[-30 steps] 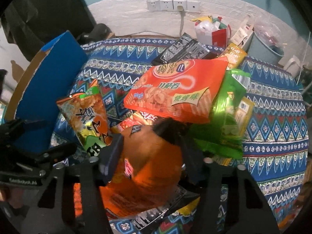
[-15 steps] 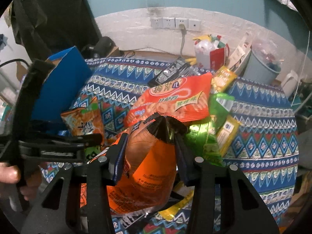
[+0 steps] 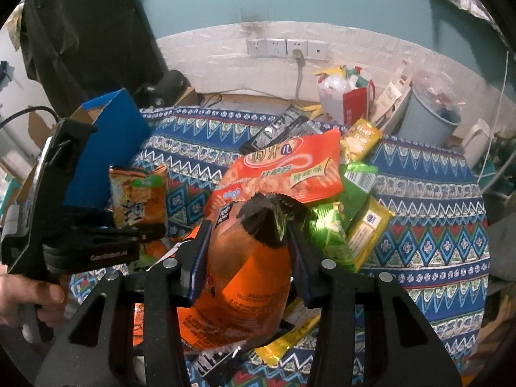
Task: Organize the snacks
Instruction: 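Lift both held bags and carry them over the cardboard box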
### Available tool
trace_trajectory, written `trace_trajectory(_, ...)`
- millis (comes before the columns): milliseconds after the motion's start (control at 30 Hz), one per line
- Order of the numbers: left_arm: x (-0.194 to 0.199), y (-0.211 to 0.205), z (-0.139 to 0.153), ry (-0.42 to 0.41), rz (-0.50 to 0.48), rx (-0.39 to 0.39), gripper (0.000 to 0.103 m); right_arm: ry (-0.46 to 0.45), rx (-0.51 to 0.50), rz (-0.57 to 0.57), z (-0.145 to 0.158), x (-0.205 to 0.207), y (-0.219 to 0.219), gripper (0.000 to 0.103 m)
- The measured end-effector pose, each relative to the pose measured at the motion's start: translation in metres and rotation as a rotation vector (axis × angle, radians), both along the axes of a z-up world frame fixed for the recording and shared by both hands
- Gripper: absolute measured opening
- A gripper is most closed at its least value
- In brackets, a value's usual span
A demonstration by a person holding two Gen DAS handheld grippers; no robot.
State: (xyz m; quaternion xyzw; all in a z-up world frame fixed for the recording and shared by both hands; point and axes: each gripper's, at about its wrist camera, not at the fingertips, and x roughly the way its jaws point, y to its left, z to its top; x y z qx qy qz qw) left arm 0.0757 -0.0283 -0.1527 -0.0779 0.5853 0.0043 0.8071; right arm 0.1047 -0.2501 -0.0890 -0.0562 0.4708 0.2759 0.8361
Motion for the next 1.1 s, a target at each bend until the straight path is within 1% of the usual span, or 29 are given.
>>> trace_trajectory(167, -0.009, 0.002, 0.020, -0.062, -0.021, 0.053, 0.036, -0.033, 0.003, 0.014, 0.008, -0.004, 0.005, 0.039)
trace_trajectory(233, -0.016, 0.007, 0.027, -0.075, -0.021, 0.053, 0.036, -0.048, 0.005, 0.027, 0.012, -0.006, 0.009, 0.039)
trace_trajectory(300, -0.021, 0.012, 0.034, -0.078, -0.012, 0.036, 0.036, -0.064, -0.004, 0.037, 0.014, -0.008, 0.013, 0.038)
trace_trajectory(367, -0.026, 0.017, 0.039, -0.091, -0.010, 0.034, 0.036, -0.065, 0.001, 0.045, 0.015, -0.009, 0.017, 0.038)
trace_trajectory(467, -0.030, 0.023, 0.053, -0.130, -0.018, 0.065, 0.036, -0.084, -0.002, 0.053, 0.018, -0.011, 0.022, 0.037)
trace_trajectory(667, -0.043, 0.033, 0.083, -0.207, -0.018, 0.103, 0.036, -0.125, 0.002, 0.067, 0.030, -0.014, 0.032, 0.037)
trace_trajectory(833, -0.052, 0.043, 0.103, -0.256, -0.016, 0.111, 0.036, -0.158, 0.020, 0.068, 0.045, -0.013, 0.040, 0.037)
trace_trajectory(1100, -0.064, 0.061, 0.130, -0.333, 0.000, 0.127, 0.036, -0.207, 0.082, 0.074, 0.079, -0.011, 0.060, 0.037)
